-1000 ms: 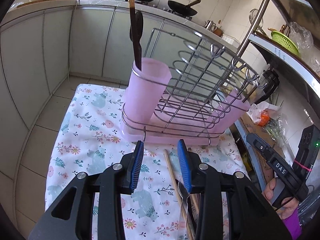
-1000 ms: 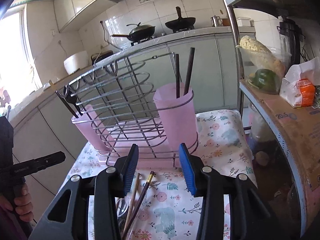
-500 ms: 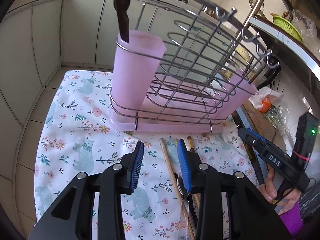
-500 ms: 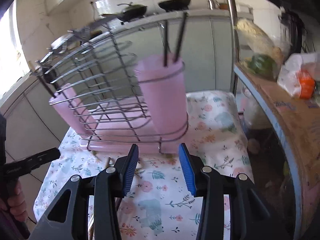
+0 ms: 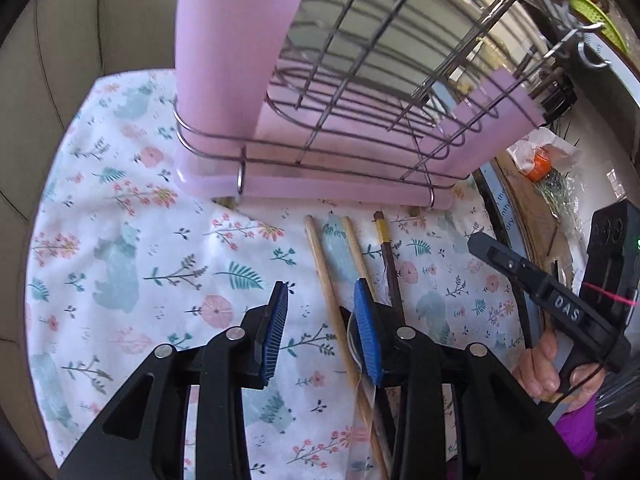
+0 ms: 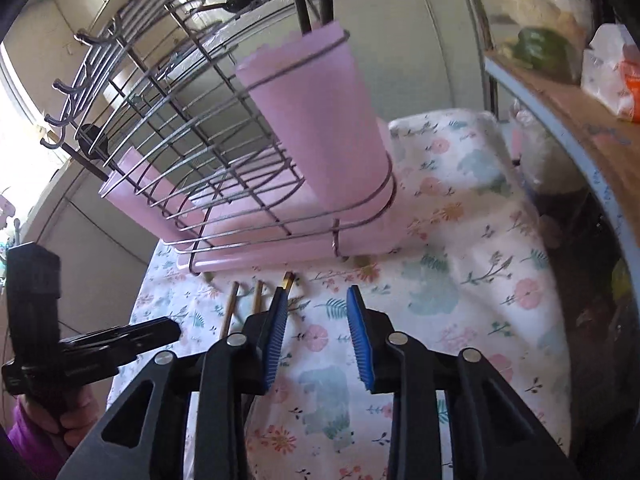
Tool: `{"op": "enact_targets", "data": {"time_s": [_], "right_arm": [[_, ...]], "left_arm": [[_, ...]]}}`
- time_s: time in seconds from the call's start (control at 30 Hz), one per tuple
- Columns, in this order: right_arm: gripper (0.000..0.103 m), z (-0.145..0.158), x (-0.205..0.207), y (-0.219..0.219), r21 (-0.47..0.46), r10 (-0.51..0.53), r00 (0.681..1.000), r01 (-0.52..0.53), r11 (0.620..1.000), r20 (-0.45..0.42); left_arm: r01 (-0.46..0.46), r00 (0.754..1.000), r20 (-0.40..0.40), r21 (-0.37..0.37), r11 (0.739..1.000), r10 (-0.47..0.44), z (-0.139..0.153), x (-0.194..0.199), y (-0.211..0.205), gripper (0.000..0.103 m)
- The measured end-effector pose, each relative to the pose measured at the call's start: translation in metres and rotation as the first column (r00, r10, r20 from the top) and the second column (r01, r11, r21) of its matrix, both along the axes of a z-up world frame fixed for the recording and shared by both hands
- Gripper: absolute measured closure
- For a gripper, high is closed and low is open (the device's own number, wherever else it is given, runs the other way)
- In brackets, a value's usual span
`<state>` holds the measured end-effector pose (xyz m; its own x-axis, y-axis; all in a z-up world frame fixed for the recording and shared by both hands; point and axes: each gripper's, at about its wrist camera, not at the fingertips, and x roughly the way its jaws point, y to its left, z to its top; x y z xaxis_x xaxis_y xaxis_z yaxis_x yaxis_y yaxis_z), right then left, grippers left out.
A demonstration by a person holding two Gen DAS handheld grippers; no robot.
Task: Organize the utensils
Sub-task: 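Grasp a plain wooden chopstick with the left gripper while the right gripper grasps another chopstick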
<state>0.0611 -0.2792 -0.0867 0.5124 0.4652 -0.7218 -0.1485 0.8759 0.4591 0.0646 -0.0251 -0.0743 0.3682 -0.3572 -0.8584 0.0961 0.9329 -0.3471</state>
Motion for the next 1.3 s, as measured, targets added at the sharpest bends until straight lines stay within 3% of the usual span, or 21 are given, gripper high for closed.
{"op": "enact_targets", "data": {"time_s": [0.03,0.13,0.3,0.37,0.47,0.9,1.0,1.13,1.3], "right_arm": [[0.086,-0.003,0.002,0.001,0.016,0.010,1.000,-0.009,1.000,-0.016],[0.091,-0.013,0.006,0.002,0.088,0.045,0.997,-0.038,0.995,-0.069],[0.091,-0.026,0.012,0.006,0.181,0.076,0.987,-0.049,0.982,-0.141],[0.091,-0.033,0.017,0.010,0.211,0.094,0.980,-0.056,0.976,-0.175],[0.091,-0.043,0.026,0.019,0.243,0.117,0.967,-0.061,0.968,-0.225],[0.089,-0.061,0.059,0.052,0.214,0.083,0.946,-0.015,0.977,-0.313],[0.089,-0.058,0.062,0.053,0.209,0.075,0.950,-0.011,0.978,-0.302],[0.103,-0.044,0.056,0.053,0.208,0.074,0.969,-0.024,0.978,-0.235],[0.103,-0.021,0.047,0.057,0.173,0.067,0.987,-0.040,0.984,-0.148]], "left_arm": [[-0.002,1.000,-0.018,0.004,1.000,0.002,-0.004,0.006,-0.003,0.071],[-0.002,0.998,-0.064,0.016,1.000,0.003,-0.014,0.019,-0.010,0.080],[0.004,0.990,-0.142,0.019,1.000,-0.002,-0.034,0.040,-0.022,0.085],[-0.001,0.989,-0.147,0.030,1.000,0.006,-0.039,0.042,-0.024,0.093],[-0.019,0.989,-0.145,0.004,1.000,0.019,-0.038,0.042,-0.021,0.095],[-0.056,0.998,0.014,-0.122,0.991,0.058,0.005,0.021,0.024,0.096],[-0.053,0.997,0.050,-0.143,0.988,0.061,0.013,0.017,0.032,0.096],[-0.054,0.992,0.100,-0.159,0.986,0.071,0.026,0.009,0.041,0.096],[-0.055,0.983,0.164,-0.165,0.985,0.082,0.048,-0.003,0.041,0.097]]}}
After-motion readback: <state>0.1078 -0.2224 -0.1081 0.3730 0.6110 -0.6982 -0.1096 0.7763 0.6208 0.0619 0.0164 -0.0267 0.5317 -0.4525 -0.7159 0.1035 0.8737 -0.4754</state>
